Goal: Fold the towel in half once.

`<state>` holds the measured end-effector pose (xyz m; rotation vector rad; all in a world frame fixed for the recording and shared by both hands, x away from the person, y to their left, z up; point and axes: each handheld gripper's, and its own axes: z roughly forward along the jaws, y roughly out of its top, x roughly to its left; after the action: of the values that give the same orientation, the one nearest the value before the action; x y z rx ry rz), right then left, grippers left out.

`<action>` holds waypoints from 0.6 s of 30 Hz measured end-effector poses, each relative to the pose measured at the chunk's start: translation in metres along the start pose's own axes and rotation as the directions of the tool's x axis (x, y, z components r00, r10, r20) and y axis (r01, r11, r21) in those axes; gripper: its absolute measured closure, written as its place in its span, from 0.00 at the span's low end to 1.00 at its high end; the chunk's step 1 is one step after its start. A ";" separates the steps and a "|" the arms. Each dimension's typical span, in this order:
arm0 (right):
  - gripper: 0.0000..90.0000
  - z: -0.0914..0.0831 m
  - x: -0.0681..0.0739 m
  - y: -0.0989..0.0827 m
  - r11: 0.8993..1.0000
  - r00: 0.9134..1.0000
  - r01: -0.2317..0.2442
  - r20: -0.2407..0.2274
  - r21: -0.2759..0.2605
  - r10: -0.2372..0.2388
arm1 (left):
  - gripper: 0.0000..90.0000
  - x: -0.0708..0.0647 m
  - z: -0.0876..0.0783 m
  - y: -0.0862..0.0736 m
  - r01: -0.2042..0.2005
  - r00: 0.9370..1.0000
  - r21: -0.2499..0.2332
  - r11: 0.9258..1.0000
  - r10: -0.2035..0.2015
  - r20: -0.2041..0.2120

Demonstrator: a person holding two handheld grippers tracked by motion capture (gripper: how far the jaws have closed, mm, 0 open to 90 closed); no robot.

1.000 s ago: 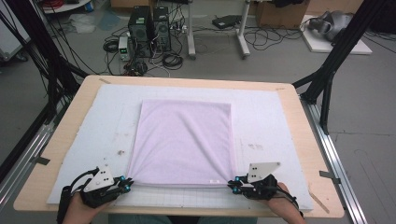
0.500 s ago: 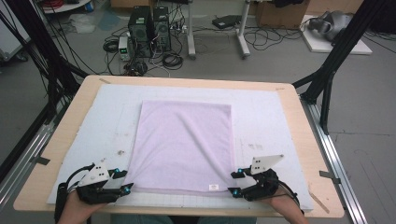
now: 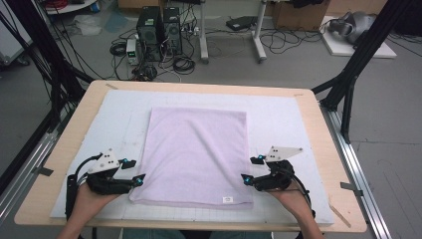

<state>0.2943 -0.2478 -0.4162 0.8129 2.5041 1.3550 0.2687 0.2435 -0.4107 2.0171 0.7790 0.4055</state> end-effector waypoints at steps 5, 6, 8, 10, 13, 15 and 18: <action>0.30 0.001 -0.012 0.007 1.000 1.000 -0.025 0.014 0.001 0.025 | 0.41 0.010 0.008 0.015 0.020 1.000 -0.011 1.000 -0.020 -0.012; 0.30 0.000 -0.014 0.009 1.000 1.000 -0.023 0.018 -0.003 0.023 | 0.41 0.012 0.009 0.017 0.016 1.000 -0.007 1.000 -0.016 -0.012; 0.29 -0.001 -0.018 0.014 1.000 0.999 -0.021 0.030 -0.006 0.021 | 0.41 0.016 0.012 0.022 0.021 1.000 -0.006 1.000 -0.021 -0.005; 0.27 -0.001 -0.021 0.019 1.000 0.999 -0.021 0.038 -0.010 0.022 | 0.41 0.018 0.014 0.025 0.029 1.000 -0.015 0.999 -0.029 -0.007; 0.26 0.001 -0.026 0.023 1.000 0.999 -0.031 0.040 0.001 0.031 | 0.41 0.020 0.016 0.027 0.033 0.999 -0.013 0.999 -0.033 -0.016; 0.26 0.002 -0.029 0.025 0.999 0.998 -0.034 0.045 0.003 0.034 | 0.40 0.022 0.018 0.029 0.033 0.999 -0.007 0.999 -0.033 -0.021; 0.25 0.004 -0.030 0.028 0.999 0.998 -0.036 0.045 0.004 0.036 | 0.40 0.025 0.019 0.030 0.037 0.999 -0.005 0.999 -0.037 -0.020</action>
<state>0.3312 -0.2488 -0.3983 0.8835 2.4711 1.3265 0.3089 0.2365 -0.3957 1.9938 0.8255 0.4069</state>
